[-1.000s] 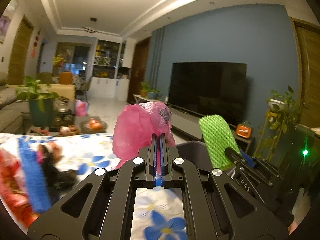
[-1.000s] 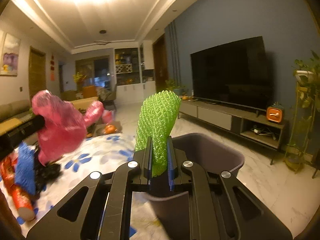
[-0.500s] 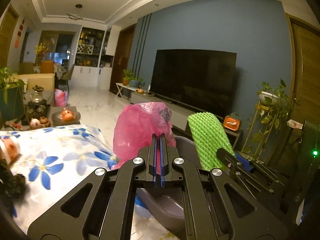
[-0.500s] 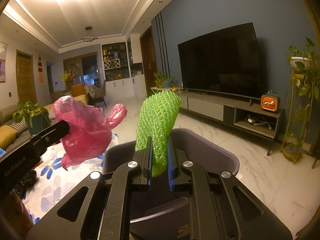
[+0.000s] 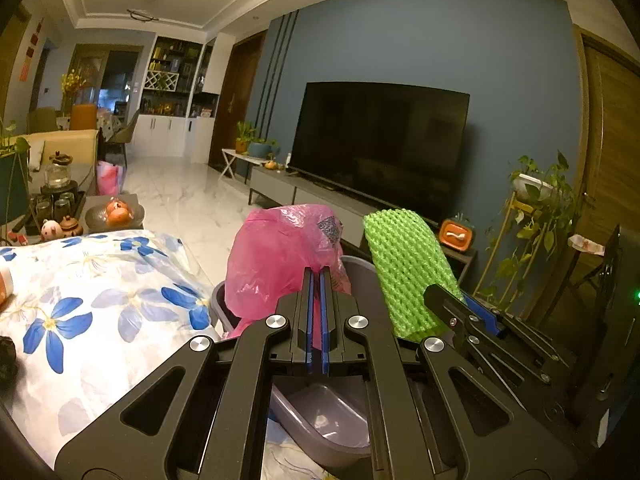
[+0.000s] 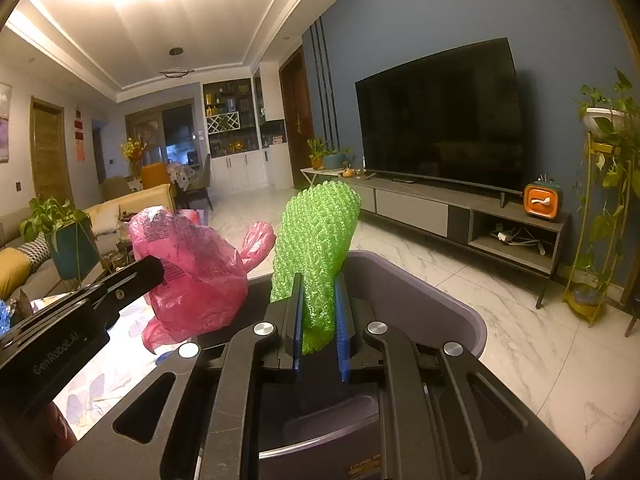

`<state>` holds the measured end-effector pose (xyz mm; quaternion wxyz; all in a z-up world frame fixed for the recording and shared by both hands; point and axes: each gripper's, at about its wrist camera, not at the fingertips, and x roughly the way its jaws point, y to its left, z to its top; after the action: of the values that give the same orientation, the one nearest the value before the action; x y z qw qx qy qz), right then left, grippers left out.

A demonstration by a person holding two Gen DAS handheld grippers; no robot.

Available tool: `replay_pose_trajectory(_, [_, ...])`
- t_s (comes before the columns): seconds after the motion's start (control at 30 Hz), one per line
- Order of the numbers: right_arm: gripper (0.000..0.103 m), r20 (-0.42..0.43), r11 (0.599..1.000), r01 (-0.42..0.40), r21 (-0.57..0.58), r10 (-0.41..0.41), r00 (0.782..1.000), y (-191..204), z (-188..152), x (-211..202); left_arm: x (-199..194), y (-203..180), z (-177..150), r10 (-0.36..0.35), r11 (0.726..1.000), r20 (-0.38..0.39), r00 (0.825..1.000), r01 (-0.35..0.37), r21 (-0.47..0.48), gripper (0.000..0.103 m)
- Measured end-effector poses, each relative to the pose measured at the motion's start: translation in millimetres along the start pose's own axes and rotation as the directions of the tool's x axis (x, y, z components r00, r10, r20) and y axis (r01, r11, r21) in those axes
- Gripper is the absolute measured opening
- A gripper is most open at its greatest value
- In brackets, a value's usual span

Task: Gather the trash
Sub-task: 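Carry the pink bag and green net to the grey bin and release both, then move both open tools back from the bin to the trash pile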

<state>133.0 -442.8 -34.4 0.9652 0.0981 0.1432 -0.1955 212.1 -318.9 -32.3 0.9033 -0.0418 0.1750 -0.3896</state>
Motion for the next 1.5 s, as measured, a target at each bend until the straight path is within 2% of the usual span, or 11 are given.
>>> replay_pose_trajectory(0.27, [0.018, -0.02, 1.0, 0.002, 0.006, -0.002, 1.0, -3.0, -1.2, 6.0, 5.8, -4.3, -3.8, 0.005, 1.0, -0.022, 1.0, -0.005, 0.0, 0.002])
replay_pose_trajectory(0.37, [0.025, -0.034, 1.0, 0.013, 0.023, -0.012, 0.999, -5.2, -0.7, 8.1, 9.5, -4.1, -4.1, -0.003, 1.0, -0.041, 0.999, 0.003, 0.0, 0.004])
replay_pose_trajectory(0.47, [0.033, -0.038, 0.999, 0.024, 0.037, -0.023, 0.999, -7.3, 1.3, 8.2, 12.9, -2.5, -5.9, 0.011, 1.0, -0.056, 0.998, -0.011, 0.007, 0.026])
replay_pose_trajectory(0.53, [0.037, -0.037, 0.999, 0.028, 0.041, -0.027, 0.999, -8.2, 2.2, 6.9, 11.2, 0.1, -7.6, 0.01, 1.0, -0.045, 0.999, -0.011, -0.008, 0.05])
replay_pose_trajectory(0.6, [0.042, -0.03, 0.998, 0.039, 0.041, -0.038, 0.999, -8.5, 3.0, 4.4, 7.0, 1.8, -7.7, 0.018, 1.0, -0.028, 0.999, -0.019, -0.018, 0.061])
replay_pose_trajectory(0.63, [0.049, -0.029, 0.998, 0.041, 0.043, -0.04, 0.999, -9.3, 3.6, 4.1, 5.1, 2.6, -7.4, 0.021, 1.0, -0.023, 1.0, -0.022, -0.022, 0.065])
replay_pose_trajectory(0.73, [0.052, -0.021, 0.998, 0.047, 0.045, -0.046, 0.999, -10.3, 3.6, 0.6, 2.0, 4.2, -6.7, 0.034, 0.999, -0.019, 0.999, -0.034, -0.027, 0.072])
replay_pose_trajectory(0.9, [0.06, -0.015, 0.997, 0.062, 0.043, -0.061, 0.998, -12.8, 3.0, -5.5, -5.1, 3.6, -7.8, 0.05, 0.999, -0.018, 0.999, -0.051, -0.016, 0.075])
replay_pose_trajectory(1.27, [0.081, -0.001, 0.999, 0.052, 0.005, -0.052, 0.999, -1.4, -0.7, -25.4, -46.9, 8.6, -10.9, 0.164, 0.986, 0.019, 0.986, -0.165, 0.016, 0.084])
replay_pose_trajectory(1.4, [0.083, 0.003, 0.999, 0.029, -0.013, -0.029, 1.0, 6.0, -3.5, -37.6, -67.7, 10.4, -13.2, 0.203, 0.979, 0.032, 0.979, -0.203, 0.012, 0.085])
replay_pose_trajectory(1.5, [0.083, 0.014, 0.999, 0.023, -0.027, -0.023, 1.0, 10.3, -5.6, -47.7, -90.1, 13.5, -17.3, 0.252, 0.967, 0.052, 0.966, -0.253, 0.018, 0.086])
